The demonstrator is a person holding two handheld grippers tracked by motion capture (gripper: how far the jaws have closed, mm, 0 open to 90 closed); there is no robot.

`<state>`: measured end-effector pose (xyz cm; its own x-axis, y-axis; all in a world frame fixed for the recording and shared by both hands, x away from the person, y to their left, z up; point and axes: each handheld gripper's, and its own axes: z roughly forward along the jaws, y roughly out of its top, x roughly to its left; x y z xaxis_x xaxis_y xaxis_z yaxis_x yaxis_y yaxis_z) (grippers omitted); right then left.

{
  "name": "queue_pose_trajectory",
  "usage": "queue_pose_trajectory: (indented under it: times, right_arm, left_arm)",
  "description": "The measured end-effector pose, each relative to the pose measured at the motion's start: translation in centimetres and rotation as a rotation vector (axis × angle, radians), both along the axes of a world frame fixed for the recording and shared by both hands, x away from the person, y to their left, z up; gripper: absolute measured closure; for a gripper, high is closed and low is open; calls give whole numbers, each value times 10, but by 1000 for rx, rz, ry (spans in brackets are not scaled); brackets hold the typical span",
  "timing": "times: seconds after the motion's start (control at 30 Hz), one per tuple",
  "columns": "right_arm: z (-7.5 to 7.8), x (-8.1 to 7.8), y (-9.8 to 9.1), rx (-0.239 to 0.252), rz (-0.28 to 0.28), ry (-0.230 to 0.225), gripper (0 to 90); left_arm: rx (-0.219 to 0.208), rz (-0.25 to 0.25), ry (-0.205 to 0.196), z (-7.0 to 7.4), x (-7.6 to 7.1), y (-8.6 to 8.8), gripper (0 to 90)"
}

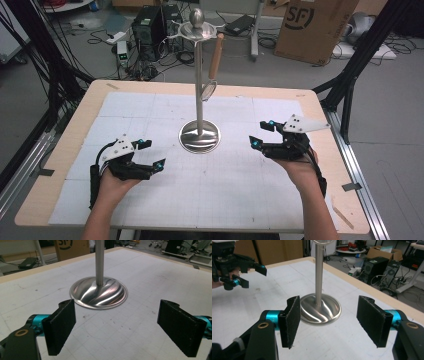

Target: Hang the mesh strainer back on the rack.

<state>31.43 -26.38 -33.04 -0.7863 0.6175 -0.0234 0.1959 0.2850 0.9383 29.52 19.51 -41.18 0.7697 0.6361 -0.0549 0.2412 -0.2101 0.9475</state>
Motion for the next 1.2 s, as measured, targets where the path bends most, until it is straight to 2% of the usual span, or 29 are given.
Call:
queue_pose_trajectory:
  times: [0.37,0.6,0.97,1.2]
  right_arm:
    - [-30,-15,-17,39,-20,25,337]
    - [-46,-22,-21,31,-34,36,331]
    - [-50,-26,-22,37,-29,32,306]
    - [-56,-23,-20,33,-19,49,281]
  left_arm:
    - [2,-5,-8,0,-1,-1,159]
    - [-4,-7,-6,0,0,-1,159]
    - [-2,-12,-6,-1,0,-3,159]
    - [-6,-17,-5,0,0,-4,159]
